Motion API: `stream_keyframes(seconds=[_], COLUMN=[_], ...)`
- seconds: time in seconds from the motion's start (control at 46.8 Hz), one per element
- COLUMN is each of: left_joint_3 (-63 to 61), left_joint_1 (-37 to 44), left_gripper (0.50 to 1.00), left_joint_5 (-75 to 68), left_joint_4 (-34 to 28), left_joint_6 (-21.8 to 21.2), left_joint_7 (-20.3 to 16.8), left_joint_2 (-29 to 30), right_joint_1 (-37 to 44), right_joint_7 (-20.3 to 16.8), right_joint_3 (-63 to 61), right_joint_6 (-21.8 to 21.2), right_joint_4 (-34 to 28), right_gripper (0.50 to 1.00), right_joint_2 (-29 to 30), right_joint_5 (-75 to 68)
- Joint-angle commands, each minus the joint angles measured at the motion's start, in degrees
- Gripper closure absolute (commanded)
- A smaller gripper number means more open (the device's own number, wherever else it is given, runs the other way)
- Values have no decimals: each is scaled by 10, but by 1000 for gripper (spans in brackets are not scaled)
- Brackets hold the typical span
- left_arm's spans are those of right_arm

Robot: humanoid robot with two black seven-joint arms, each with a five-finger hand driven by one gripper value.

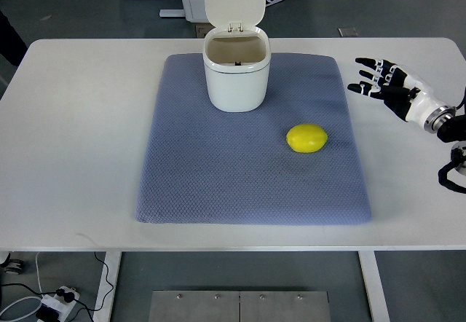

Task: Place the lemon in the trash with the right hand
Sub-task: 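Move the right hand inward toward the yellow lemon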

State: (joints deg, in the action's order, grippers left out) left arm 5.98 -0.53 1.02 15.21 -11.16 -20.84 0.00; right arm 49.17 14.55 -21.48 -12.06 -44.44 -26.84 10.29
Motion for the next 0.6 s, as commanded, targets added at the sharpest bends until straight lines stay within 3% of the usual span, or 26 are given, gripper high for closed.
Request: stream_keyframes(seconds=[0.0,0.278,0.577], left_joint_3=[0,0,0], left_joint_1=[0,0,0], left_gripper=[500,500,500], left_joint_5=[0,0,0], left_joint_4=[0,0,0], left_joint_6=[0,0,0], left_joint_7=[0,0,0], left_joint_2=[0,0,0], right_joint_1=[11,16,6], right_joint_7=[2,34,78], right_joint_3=[26,53,80], right_joint_6=[0,4,68], right_joint_4=[-1,-50,-165], right_gripper=[500,500,500], right_joint_2=[-1,-49,-112], right_joint_5=[1,42,76])
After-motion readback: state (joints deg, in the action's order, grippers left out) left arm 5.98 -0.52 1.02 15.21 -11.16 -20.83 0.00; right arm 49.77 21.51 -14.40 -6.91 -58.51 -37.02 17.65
